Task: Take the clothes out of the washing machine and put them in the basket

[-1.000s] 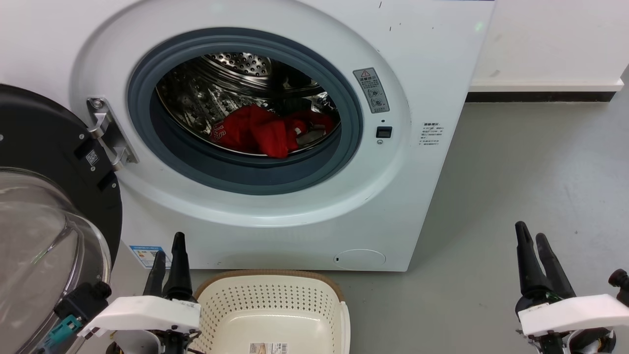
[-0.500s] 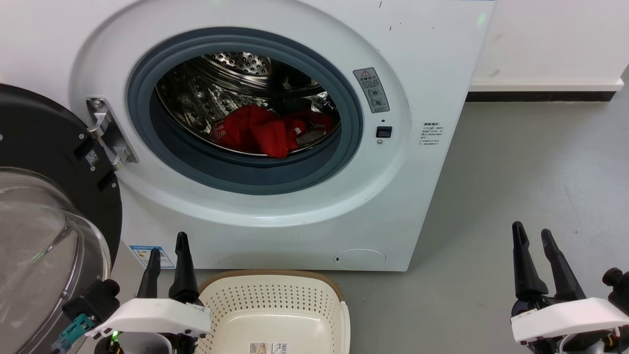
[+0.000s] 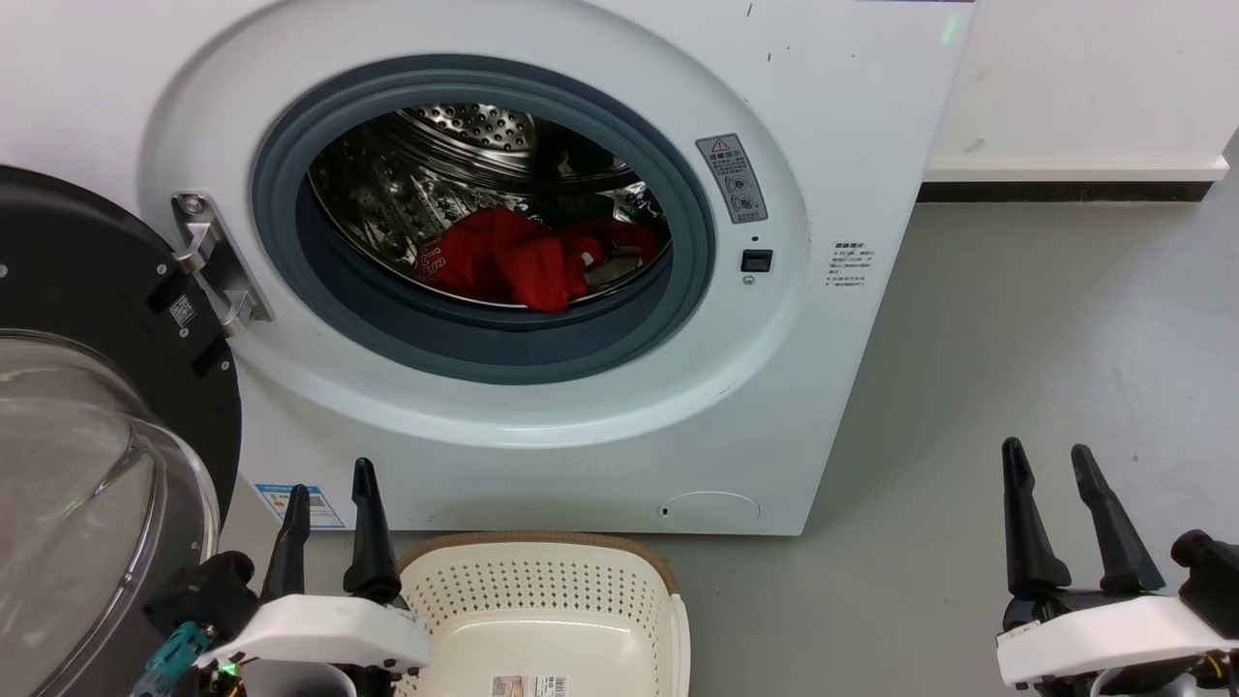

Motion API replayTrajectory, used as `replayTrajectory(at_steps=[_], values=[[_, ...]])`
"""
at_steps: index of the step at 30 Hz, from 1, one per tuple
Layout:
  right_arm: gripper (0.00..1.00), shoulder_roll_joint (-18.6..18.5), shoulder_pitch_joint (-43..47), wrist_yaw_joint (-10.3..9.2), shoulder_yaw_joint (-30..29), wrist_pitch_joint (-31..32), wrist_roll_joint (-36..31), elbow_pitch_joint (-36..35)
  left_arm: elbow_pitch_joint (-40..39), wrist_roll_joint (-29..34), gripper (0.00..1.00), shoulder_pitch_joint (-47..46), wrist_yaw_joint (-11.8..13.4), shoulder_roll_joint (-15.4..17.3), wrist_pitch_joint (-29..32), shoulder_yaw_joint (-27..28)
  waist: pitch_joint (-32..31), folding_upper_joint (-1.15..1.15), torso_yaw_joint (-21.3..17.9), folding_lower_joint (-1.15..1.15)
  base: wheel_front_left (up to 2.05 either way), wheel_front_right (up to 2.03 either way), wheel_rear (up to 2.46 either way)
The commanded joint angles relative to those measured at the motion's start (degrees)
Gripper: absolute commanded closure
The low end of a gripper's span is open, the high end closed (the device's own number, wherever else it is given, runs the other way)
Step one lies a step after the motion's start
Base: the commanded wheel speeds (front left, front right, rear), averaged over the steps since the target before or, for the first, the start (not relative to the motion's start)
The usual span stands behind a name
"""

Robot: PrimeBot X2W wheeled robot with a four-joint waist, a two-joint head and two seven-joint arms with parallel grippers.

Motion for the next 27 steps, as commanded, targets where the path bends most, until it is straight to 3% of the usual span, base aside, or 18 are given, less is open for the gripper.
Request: replayTrajectory(at_steps=[1,27], values=[[0.00,0.0,0.2,0.00,0.0,-0.7,-1.8,-0.9,-0.9,1.5,0.00,0.1,0.2,0.1,-0.5,-0.1,0.0,0.00,0.0,0.00,0.00,0.00,0.00],[0.00,0.0,2.4,-0.01,0.2,-4.1,-16.4,-3.1,-0.1,13.3,0.00,1.8,-0.3,0.1,-3.8,-1.1,0.0,0.00,0.2,0.00,0.00,0.00,0.00]])
